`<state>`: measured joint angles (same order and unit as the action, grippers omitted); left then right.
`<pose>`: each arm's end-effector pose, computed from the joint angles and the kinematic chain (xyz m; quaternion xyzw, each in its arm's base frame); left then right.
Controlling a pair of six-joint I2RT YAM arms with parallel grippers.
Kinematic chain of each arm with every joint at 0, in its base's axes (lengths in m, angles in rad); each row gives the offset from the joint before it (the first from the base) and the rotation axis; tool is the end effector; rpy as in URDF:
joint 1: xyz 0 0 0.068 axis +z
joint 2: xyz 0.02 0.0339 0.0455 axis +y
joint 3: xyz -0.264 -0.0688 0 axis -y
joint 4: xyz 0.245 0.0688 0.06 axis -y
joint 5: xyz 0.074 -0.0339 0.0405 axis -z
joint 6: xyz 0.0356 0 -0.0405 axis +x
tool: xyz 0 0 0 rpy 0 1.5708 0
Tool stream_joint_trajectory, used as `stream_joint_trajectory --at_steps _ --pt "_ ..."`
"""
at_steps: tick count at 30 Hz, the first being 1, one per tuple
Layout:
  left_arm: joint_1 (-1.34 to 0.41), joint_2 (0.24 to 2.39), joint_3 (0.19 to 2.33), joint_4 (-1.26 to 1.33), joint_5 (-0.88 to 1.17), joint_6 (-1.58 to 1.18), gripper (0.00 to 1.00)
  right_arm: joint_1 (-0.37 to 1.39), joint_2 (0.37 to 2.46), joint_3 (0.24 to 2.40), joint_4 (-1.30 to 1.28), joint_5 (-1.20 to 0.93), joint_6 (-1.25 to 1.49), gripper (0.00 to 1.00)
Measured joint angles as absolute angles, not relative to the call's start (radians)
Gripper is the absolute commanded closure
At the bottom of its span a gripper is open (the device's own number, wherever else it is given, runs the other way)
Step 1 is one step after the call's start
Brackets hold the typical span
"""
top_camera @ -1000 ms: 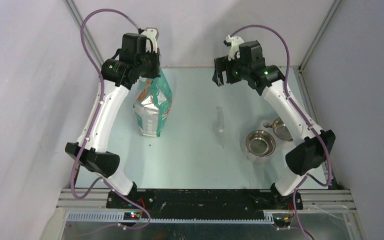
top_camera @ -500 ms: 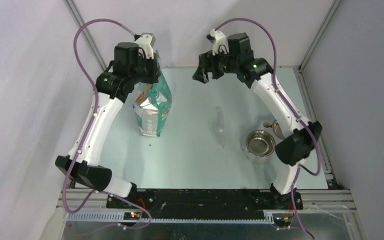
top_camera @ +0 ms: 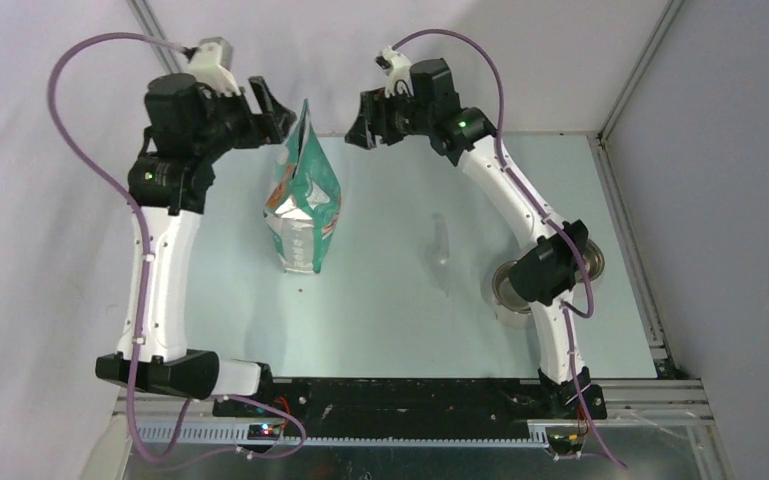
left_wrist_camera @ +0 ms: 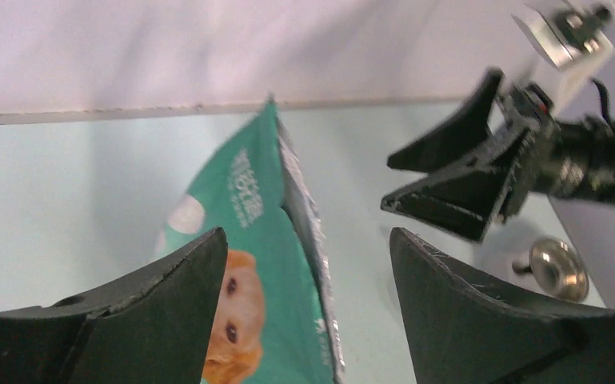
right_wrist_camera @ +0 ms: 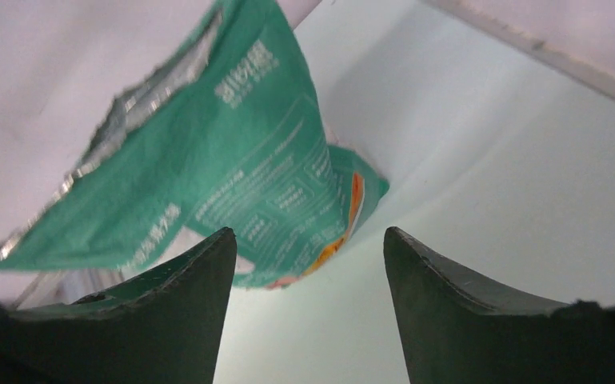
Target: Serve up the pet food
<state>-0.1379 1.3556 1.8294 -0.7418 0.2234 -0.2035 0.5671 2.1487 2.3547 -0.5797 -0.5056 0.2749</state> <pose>0.2556 -0.0434 0.5078 0.0416 0.7921 -0.1897 0.5787 0.4037 0.2776 0.4051 -0.2559 0.7709 0.4115 0.4135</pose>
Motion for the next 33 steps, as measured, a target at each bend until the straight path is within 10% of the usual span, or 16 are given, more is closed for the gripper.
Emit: stream_joint_trajectory --at_steps 9,24,33 --pt "-0.039 1.457 1.866 -0.726 0.34 -0.283 0.28 0.661 2.149 2.419 -0.529 -0.184 0.394 0.38" --pt "-0.039 1.5 1.844 -0.757 0.379 -0.327 0.57 0.715 2.149 2.436 -0.461 -0.226 0.484 0.4" --pt "-0.039 1.491 1.811 -0.764 0.351 -0.331 0.55 0.717 2.167 2.45 -0.386 -0.248 0.598 0.4"
